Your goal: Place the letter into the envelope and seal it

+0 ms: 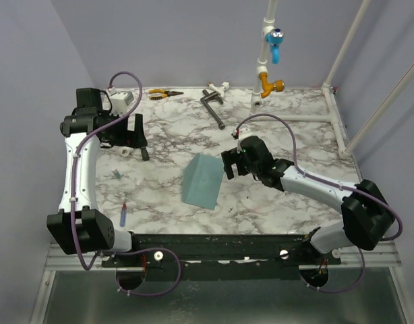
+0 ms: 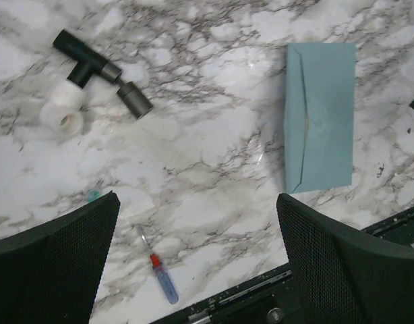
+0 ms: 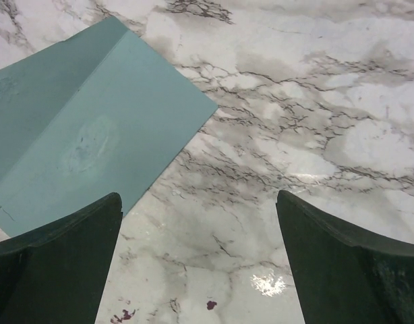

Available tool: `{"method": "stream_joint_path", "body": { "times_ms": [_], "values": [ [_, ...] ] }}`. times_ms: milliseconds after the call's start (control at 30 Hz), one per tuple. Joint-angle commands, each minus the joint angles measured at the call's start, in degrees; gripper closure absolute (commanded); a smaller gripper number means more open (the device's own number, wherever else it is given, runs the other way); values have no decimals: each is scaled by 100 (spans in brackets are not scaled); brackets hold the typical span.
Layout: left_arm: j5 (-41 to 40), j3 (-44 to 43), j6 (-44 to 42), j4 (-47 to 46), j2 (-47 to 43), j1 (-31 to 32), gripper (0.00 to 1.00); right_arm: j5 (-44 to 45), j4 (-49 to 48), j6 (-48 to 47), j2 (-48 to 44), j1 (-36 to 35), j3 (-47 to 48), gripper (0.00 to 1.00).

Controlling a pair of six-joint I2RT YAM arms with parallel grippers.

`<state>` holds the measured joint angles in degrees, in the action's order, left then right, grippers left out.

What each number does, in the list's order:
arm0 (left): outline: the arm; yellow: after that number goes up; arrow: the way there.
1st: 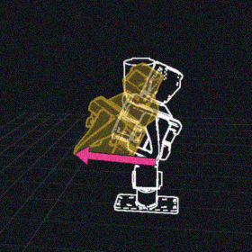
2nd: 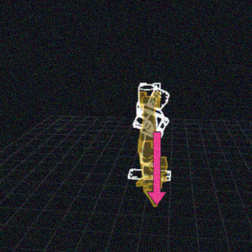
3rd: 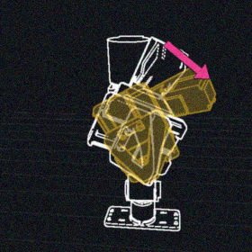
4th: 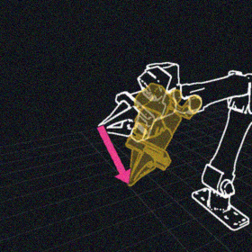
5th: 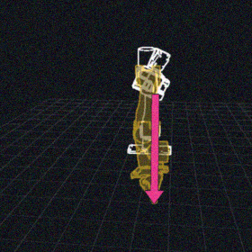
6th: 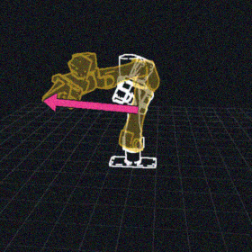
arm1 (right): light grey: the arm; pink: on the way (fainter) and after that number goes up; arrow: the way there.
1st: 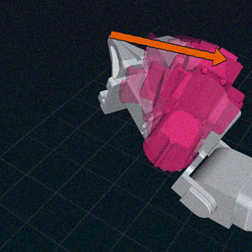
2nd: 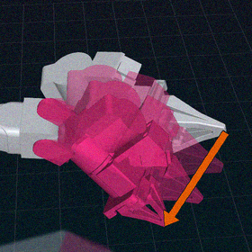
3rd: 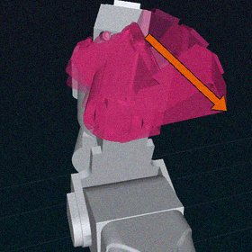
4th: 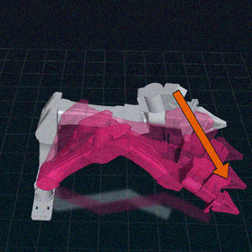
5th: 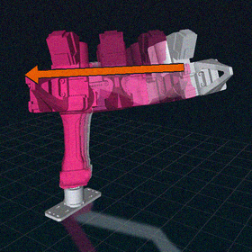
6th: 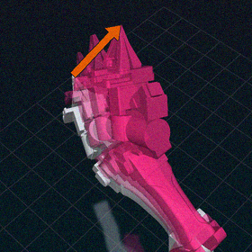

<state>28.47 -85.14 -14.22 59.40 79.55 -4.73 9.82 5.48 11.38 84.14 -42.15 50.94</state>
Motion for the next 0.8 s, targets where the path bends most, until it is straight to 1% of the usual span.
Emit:
{"method": "stream_joint_path", "body": {
  "times_ms": [0,67,133,200,300,333,433,567,633,700,767],
  "values": [
    [-620,25,-176,596,-396,-579,1,433,-317,-516,-433,16,-267,0],
    [-980,222,-283,621,-593,-727,1,482,-348,-586,-507,19,-320,0],
    [-1438,549,-330,549,-730,-913,1,292,-353,-560,-526,17,-319,0],
    [-1754,1053,-452,170,-899,-1085,1,185,-438,-550,-515,22,-375,0],
    [-1920,1857,-814,-686,-1112,-1261,1,52,-458,-530,-445,19,-370,0],
    [-2052,2089,-895,-934,-1053,-1262,1,9,-468,-522,-421,20,-371,0],
    [-2389,2306,-864,-1308,-648,-1251,1,-74,-452,-491,-347,19,-357,0],
    [-2313,2490,-828,-1869,-319,-1245,2,-61,-404,-506,-296,19,-331,0],
    [-2262,2524,-850,-2030,-218,-1226,4,-51,-408,-525,-269,18,-329,0],
    [-2235,2599,-938,-2142,-129,-1217,10,-62,-410,-558,-236,19,-308,0],
    [-2385,2763,-1027,-2332,-45,-1218,17,-14,-347,-600,-199,15,-264,0]
  ]
}}
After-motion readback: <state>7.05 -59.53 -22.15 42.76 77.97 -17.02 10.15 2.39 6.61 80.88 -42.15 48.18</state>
